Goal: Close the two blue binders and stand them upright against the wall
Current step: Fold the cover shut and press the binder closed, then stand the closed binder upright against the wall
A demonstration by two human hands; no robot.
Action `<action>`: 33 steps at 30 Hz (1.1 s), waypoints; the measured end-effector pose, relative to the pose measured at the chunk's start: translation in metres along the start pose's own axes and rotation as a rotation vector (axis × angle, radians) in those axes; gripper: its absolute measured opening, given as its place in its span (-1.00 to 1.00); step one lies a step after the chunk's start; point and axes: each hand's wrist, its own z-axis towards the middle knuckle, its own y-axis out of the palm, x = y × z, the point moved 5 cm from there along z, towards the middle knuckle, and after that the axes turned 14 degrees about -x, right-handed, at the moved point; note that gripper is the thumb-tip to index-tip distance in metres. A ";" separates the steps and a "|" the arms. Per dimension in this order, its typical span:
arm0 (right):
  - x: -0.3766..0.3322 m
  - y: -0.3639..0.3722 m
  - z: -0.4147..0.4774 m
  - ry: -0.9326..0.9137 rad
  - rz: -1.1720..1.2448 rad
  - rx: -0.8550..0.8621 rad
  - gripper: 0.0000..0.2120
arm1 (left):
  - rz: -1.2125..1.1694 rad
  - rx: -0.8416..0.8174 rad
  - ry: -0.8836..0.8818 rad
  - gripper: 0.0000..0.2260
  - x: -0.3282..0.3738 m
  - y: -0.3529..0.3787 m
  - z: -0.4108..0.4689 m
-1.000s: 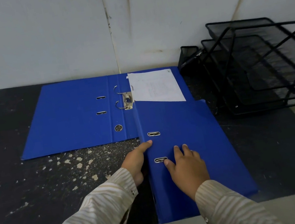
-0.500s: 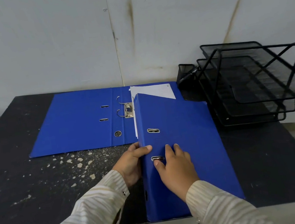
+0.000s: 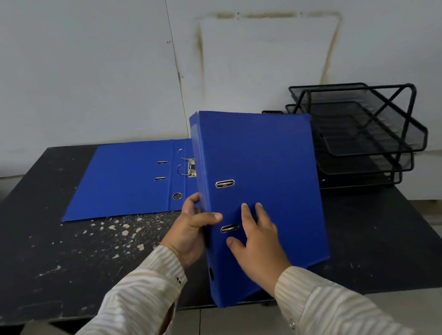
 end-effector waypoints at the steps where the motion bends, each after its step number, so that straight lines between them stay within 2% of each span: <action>1: 0.001 0.001 -0.003 -0.005 0.022 0.000 -0.31 | 0.013 -0.005 0.013 -0.40 0.002 0.002 -0.003; 8: -0.003 0.010 -0.023 -0.070 0.174 -0.044 -0.18 | 0.179 -0.032 0.044 -0.39 0.007 0.010 -0.029; 16: 0.000 0.013 -0.028 -0.051 0.251 -0.038 -0.05 | 0.459 0.035 0.012 -0.33 -0.016 0.011 -0.040; 21: 0.006 0.009 -0.033 -0.052 0.288 -0.004 -0.04 | 0.569 -0.081 -0.056 -0.37 -0.018 0.016 -0.041; 25: 0.014 0.006 -0.039 -0.059 0.411 -0.019 -0.03 | 0.642 -0.176 -0.113 -0.46 -0.015 0.023 -0.044; 30: 0.016 0.002 -0.045 -0.034 0.457 -0.010 -0.01 | 0.611 -0.283 -0.223 -0.37 -0.026 0.032 -0.039; 33: 0.011 0.000 -0.046 -0.038 0.436 -0.038 -0.03 | 0.511 -0.272 -0.291 -0.42 -0.036 0.033 -0.041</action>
